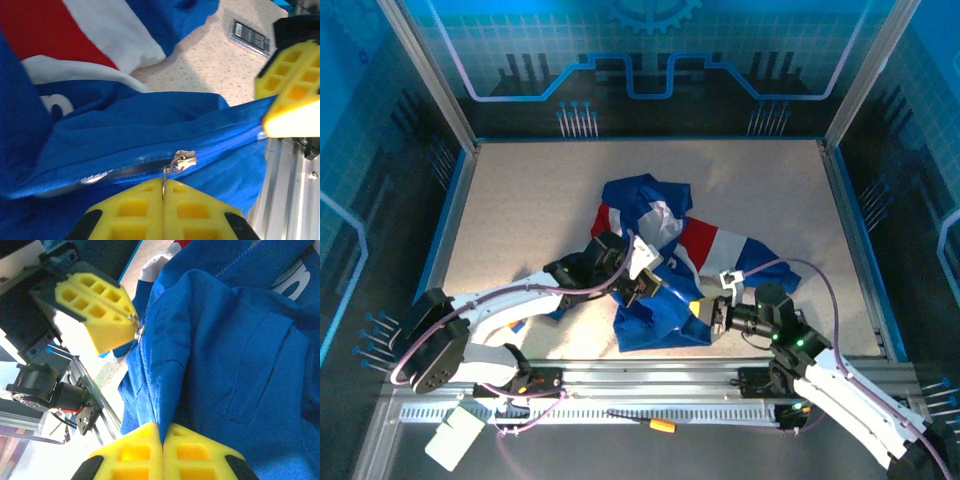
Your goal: Zip up the jacket
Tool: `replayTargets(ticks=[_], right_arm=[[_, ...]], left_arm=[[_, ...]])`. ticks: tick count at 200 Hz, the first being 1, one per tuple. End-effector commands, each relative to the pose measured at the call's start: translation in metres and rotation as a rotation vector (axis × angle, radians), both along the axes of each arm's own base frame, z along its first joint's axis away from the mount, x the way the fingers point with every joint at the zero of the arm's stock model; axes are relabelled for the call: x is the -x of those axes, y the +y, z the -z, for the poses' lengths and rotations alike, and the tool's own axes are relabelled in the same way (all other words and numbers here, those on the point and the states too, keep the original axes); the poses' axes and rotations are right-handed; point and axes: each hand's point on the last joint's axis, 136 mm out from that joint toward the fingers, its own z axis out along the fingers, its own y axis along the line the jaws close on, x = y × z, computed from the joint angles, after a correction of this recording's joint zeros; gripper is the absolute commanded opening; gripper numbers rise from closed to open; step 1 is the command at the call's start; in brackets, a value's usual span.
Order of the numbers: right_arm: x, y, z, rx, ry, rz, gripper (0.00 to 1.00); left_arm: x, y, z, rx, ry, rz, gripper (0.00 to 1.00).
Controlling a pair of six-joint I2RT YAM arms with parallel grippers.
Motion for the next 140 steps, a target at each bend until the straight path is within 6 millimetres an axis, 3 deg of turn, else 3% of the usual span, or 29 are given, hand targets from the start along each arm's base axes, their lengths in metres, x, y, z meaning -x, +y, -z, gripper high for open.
replayTargets(ticks=[1,58,99,140], right_arm=[[0.007,-0.009,0.003,0.074,0.042,-0.001,0.00],[0.027,-0.029,0.015,0.249,0.171,-0.009,0.00],[0.026,-0.029,0.027,0.302,0.257,-0.011,0.00],[0.024,-0.033,0.041,0.379,0.325,0.004,0.00]], left_arm=[[-0.018,0.017,-0.009,-0.027,-0.026,-0.058,0.00],[-0.040,0.040,0.012,-0.082,0.036,-0.107,0.00],[-0.069,0.059,0.023,-0.122,0.048,-0.172,0.00],[-0.093,0.063,0.025,-0.144,0.036,-0.204,0.00]])
